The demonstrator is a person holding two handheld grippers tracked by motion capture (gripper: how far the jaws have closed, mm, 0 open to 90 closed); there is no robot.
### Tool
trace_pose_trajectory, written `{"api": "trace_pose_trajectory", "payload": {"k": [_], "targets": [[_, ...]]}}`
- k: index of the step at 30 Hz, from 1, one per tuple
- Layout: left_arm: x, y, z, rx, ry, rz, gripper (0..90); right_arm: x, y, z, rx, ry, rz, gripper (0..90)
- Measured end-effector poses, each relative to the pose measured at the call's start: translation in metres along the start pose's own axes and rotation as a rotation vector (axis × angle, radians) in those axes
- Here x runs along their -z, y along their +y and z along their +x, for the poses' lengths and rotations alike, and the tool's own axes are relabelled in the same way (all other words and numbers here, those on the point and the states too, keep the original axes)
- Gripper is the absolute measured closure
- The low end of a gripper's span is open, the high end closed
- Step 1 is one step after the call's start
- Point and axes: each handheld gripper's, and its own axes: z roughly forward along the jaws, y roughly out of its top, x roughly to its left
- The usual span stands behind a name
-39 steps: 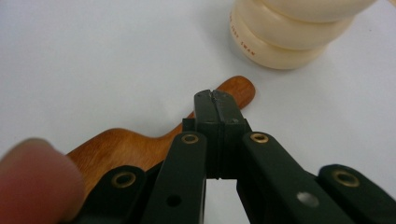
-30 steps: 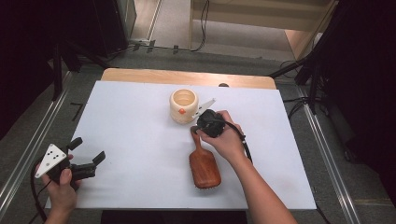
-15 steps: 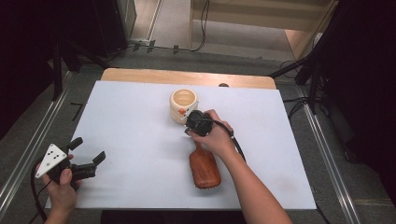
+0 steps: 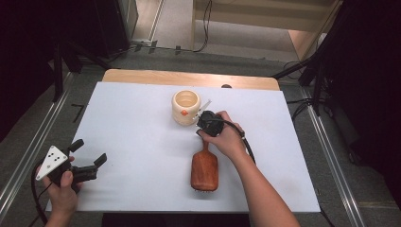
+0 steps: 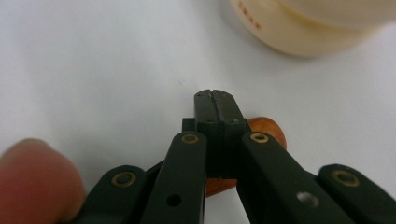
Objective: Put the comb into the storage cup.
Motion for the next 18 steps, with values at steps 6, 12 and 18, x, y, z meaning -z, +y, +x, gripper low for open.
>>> {"api": "trace_pose_trajectory", "payload": {"k": [6, 12, 18], "targets": [[0.0, 0.0, 0.0, 0.0, 0.001, -0.002, 0.0, 0.003, -0.016, -0.006, -0.043, -0.004, 0.016, 87.8], [0.0, 0.0, 0.0, -0.001, 0.002, 0.001, 0.0, 0.017, -0.049, -0.014, -0.094, 0.004, 0.013, 87.7], [-0.001, 0.0, -0.001, -0.006, 0.005, 0.005, 0.0, 0.029, -0.081, -0.014, -0.107, 0.025, 0.016, 87.7]]}}
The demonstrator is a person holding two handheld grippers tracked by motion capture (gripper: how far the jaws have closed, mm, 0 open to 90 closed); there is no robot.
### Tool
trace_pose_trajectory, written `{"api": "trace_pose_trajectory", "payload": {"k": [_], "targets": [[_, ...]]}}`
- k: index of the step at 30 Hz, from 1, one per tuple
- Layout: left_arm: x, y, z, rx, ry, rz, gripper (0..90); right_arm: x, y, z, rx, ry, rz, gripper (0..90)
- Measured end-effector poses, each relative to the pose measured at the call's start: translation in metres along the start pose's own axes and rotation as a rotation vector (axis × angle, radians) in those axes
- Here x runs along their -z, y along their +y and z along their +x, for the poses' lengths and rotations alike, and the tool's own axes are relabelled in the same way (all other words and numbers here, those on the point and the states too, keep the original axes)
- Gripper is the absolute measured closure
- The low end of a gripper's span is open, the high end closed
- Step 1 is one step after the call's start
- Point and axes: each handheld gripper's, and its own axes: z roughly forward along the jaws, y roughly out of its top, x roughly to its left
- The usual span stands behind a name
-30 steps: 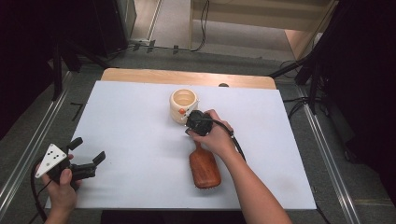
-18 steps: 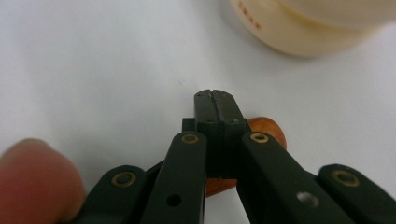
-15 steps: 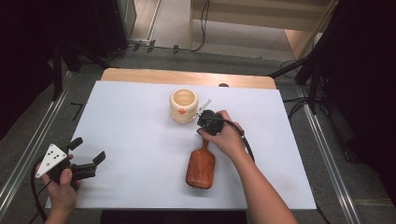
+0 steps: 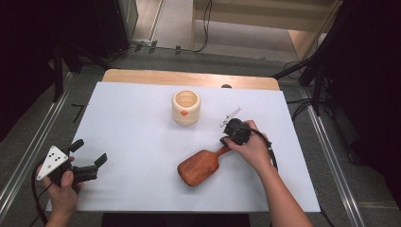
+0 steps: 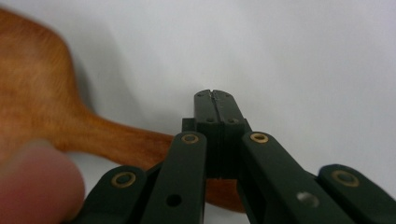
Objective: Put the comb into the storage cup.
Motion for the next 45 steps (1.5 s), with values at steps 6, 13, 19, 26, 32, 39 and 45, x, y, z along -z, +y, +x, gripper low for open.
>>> {"api": "trace_pose_trajectory", "payload": {"k": [6, 13, 19, 26, 32, 39, 45], "targets": [[-0.001, 0.0, 0.0, -0.002, 0.001, 0.001, 0.0, 0.006, -0.028, 0.01, 0.033, 0.008, 0.023, 87.8], [-0.001, 0.0, -0.001, -0.005, 0.006, 0.003, 0.0, 0.013, -0.047, 0.028, 0.052, 0.019, 0.007, 87.8], [-0.001, 0.0, -0.001, -0.006, 0.008, 0.004, 0.0, 0.019, -0.06, 0.05, 0.096, 0.028, 0.011, 87.7], [-0.001, 0.0, -0.002, -0.007, 0.009, 0.005, 0.0, 0.023, -0.067, 0.064, 0.11, 0.033, 0.02, 87.3], [-0.001, 0.0, -0.001, -0.008, 0.011, 0.006, 0.0, 0.035, -0.068, 0.06, 0.084, 0.02, -0.043, 65.5], [-0.001, 0.0, -0.001, -0.008, 0.011, 0.006, 0.0, 0.05, -0.063, 0.056, 0.097, 0.06, -0.1, 18.0], [-0.001, 0.0, -0.001, -0.008, 0.011, 0.006, 0.0, 0.047, -0.057, 0.062, 0.088, 0.024, -0.094, 0.0]]}}
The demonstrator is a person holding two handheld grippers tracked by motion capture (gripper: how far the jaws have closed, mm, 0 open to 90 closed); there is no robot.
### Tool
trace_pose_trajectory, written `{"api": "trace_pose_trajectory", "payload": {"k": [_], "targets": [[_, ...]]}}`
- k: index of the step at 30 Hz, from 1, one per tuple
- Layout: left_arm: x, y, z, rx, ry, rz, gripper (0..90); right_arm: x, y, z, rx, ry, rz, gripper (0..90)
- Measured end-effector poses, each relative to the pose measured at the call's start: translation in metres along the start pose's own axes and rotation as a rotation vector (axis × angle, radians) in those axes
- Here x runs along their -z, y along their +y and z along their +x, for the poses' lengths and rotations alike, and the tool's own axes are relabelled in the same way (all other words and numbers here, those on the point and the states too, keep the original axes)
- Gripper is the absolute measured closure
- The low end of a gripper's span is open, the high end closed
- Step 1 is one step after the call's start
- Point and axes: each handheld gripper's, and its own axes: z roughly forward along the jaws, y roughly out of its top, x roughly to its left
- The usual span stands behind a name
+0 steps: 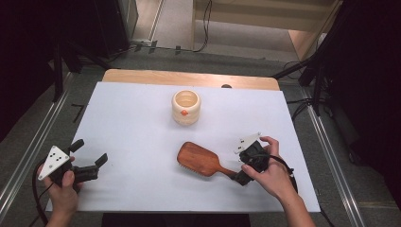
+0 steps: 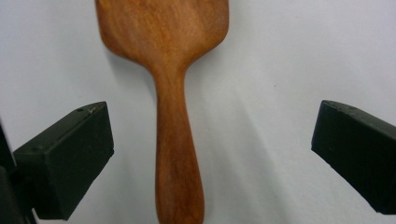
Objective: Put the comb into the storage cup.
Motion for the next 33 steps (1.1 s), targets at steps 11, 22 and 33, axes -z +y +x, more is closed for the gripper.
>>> {"api": "trace_pose_trajectory", "payload": {"k": [11, 22, 33], "targets": [[0.0, 0.0, 0.0, 0.004, -0.003, -0.003, 0.0, -0.017, 0.007, 0.005, 0.025, 0.047, 0.055, 13.4], [0.001, 0.0, 0.001, 0.012, -0.002, -0.006, 0.0, -0.032, 0.013, 0.012, 0.06, 0.065, 0.102, 43.8], [0.0, 0.0, 0.001, 0.01, -0.005, -0.005, 0.0, -0.041, 0.018, 0.017, 0.061, 0.047, 0.118, 61.8]]}}
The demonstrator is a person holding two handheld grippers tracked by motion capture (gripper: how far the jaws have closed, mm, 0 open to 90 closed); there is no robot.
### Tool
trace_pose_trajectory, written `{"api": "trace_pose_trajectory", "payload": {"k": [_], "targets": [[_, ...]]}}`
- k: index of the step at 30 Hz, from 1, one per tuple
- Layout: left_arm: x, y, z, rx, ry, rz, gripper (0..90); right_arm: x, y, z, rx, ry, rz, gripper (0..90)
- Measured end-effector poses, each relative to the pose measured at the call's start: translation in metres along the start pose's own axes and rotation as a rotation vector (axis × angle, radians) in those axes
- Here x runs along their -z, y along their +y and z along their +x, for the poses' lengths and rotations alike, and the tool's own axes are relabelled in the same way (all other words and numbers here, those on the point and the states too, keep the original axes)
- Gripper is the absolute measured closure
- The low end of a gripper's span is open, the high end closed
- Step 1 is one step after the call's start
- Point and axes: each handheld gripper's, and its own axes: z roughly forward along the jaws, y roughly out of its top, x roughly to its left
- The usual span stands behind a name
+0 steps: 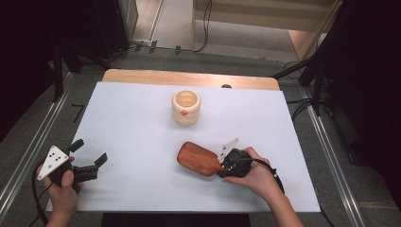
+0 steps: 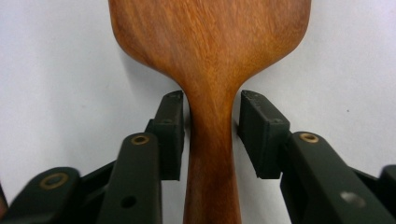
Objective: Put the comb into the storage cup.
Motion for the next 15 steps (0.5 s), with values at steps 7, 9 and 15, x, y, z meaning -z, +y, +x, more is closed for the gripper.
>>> {"api": "trace_pose_trajectory", "payload": {"k": [7, 9, 15], "targets": [[-0.0003, -0.0001, -0.0002, 0.002, 0.003, 0.001, 0.0, -0.0007, 0.0013, 0.0038, -0.012, -0.011, -0.004, 68.9], [-0.0003, -0.0001, -0.0002, 0.001, 0.004, 0.002, 0.0, -0.0011, 0.0004, 0.004, -0.011, -0.011, -0.016, 69.4], [-0.0002, 0.0, 0.0001, 0.001, 0.005, 0.003, 0.0, -0.0008, -0.004, 0.0062, -0.016, -0.019, -0.053, 69.9]]}}
